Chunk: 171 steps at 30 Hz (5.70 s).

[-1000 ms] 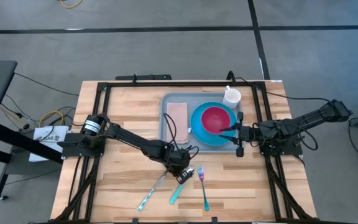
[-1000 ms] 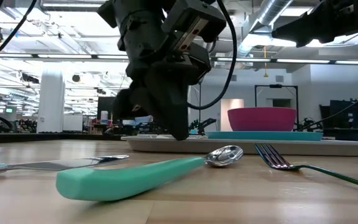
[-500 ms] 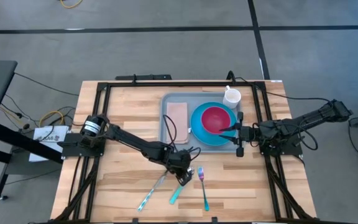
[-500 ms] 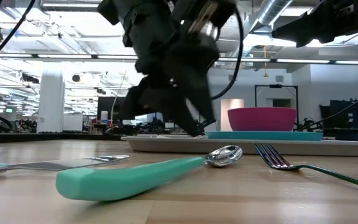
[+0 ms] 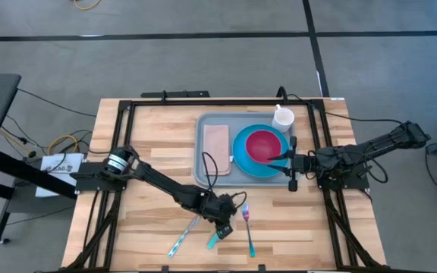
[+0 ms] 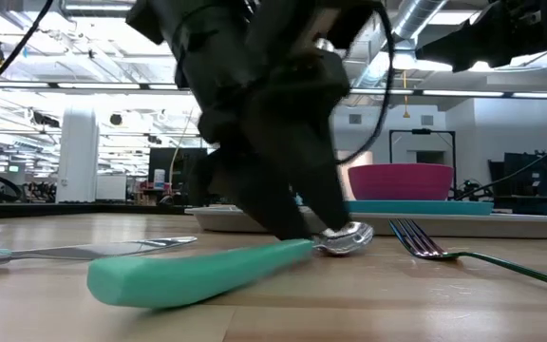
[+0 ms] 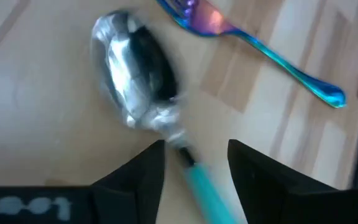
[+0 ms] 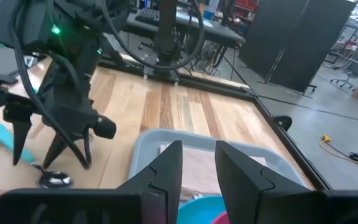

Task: Set up tray
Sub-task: Put the green spoon on the light brown table napkin on the gray serving tray, then put the blue fork to the right of the green spoon on the light brown napkin on the gray serving tray

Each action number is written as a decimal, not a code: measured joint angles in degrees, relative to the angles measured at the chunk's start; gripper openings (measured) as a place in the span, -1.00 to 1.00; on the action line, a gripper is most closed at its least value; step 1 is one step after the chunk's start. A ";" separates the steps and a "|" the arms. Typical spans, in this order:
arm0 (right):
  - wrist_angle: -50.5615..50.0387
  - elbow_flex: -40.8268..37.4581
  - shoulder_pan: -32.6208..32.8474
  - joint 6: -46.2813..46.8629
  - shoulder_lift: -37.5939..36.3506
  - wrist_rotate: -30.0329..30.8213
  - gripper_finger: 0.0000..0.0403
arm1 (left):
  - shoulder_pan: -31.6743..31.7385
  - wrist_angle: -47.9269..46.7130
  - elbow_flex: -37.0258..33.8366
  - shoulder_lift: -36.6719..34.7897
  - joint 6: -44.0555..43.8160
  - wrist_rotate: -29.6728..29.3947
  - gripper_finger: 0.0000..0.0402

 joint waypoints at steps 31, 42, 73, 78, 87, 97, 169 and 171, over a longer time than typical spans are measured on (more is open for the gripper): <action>-0.20 -0.02 -0.07 -0.02 0.48 -0.09 -0.55 | -0.24 -4.74 0.44 3.86 12.41 -5.84 -0.42; -0.20 -0.02 -0.05 -0.02 0.48 -0.09 -0.55 | -0.09 -5.00 0.44 3.83 2.11 -7.48 -0.89; -1.18 0.02 0.02 1.53 0.45 -0.11 -0.55 | 19.71 -52.07 30.22 5.56 -18.21 -31.79 -1.00; -2.88 0.02 0.02 1.56 0.46 -0.11 -0.55 | 24.73 -47.93 29.40 5.58 -13.82 -31.08 -1.00; -5.95 0.02 0.02 6.02 0.43 -0.09 -0.55 | 28.37 -50.76 27.58 3.44 -6.76 -28.36 -1.00; -11.44 0.02 0.02 13.53 0.32 0.07 -0.55 | 25.10 -72.80 27.62 -10.70 -11.25 -39.08 -1.00; -14.18 0.02 -0.04 14.39 0.32 0.06 -0.55 | 31.58 39.85 -35.39 -17.99 -1.30 -18.14 -0.66; -14.33 0.02 -0.03 14.40 0.34 0.04 -0.55 | 31.58 38.56 -33.78 -19.88 0.59 -14.51 -0.68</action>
